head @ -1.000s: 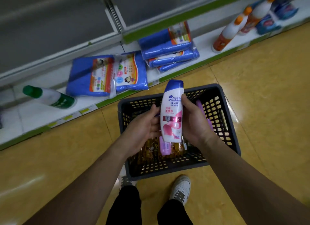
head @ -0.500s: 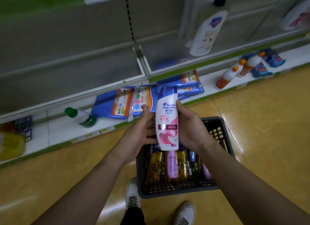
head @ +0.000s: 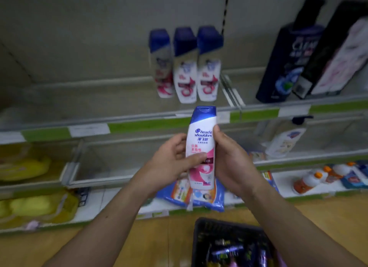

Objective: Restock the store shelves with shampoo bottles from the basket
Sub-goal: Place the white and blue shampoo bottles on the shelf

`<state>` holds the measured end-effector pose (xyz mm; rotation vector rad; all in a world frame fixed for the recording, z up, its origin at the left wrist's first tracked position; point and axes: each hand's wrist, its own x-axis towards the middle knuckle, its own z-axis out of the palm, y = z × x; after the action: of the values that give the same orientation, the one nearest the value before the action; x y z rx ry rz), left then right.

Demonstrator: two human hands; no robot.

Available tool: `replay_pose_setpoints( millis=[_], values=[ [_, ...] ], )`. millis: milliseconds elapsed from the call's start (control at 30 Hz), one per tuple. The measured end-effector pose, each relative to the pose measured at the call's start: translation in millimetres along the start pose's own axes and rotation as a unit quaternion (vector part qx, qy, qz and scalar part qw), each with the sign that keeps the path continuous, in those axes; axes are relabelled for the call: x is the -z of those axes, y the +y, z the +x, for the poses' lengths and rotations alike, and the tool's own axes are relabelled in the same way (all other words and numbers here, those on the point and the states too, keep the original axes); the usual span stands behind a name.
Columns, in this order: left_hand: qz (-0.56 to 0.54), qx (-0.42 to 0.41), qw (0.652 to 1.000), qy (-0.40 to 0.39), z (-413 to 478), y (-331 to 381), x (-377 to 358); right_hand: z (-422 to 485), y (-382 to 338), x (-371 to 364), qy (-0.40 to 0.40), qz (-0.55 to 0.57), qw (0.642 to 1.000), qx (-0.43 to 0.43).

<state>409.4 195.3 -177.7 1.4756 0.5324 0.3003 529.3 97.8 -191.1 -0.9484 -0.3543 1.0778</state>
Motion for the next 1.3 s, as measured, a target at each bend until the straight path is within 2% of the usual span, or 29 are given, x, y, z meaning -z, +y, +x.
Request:
replay_pose_setpoints(
  millis=[233, 367, 467, 600, 733, 967, 1300],
  values=[
    [0.024, -0.075, 0.992, 0.101, 14.6, 48.4, 61.1, 38.3, -18.6, -64.0, 0.006, -0.131, 0.986, 0.099],
    [0.034, -0.083, 0.983, 0.159, 27.5, 62.6, 100.8, 54.9, -13.7, -73.2, 0.068, -0.231, 0.963, 0.123],
    [0.046, -0.083, 0.977, 0.188, 44.1, 67.3, 118.7, 68.4, -9.8, -76.5, 0.096, -0.263, 0.951, 0.131],
    [0.066, -0.105, 0.972, 0.201, 69.4, 74.8, 119.6, 84.2, -10.3, -75.9, 0.11, -0.303, 0.933, 0.159],
    [0.08, -0.134, 0.969, 0.193, 92.8, 80.7, 111.1, 96.6, -20.5, -72.6, 0.133, -0.297, 0.927, 0.187],
    [0.162, -0.17, 0.954, 0.187, 114.0, 66.4, 94.9, 117.0, -15.3, -70.3, 0.15, -0.317, 0.921, 0.172],
    [0.263, -0.185, 0.919, 0.229, 119.8, 46.5, 99.4, 131.8, -16.3, -69.8, 0.164, -0.351, 0.909, 0.152]
  ],
)
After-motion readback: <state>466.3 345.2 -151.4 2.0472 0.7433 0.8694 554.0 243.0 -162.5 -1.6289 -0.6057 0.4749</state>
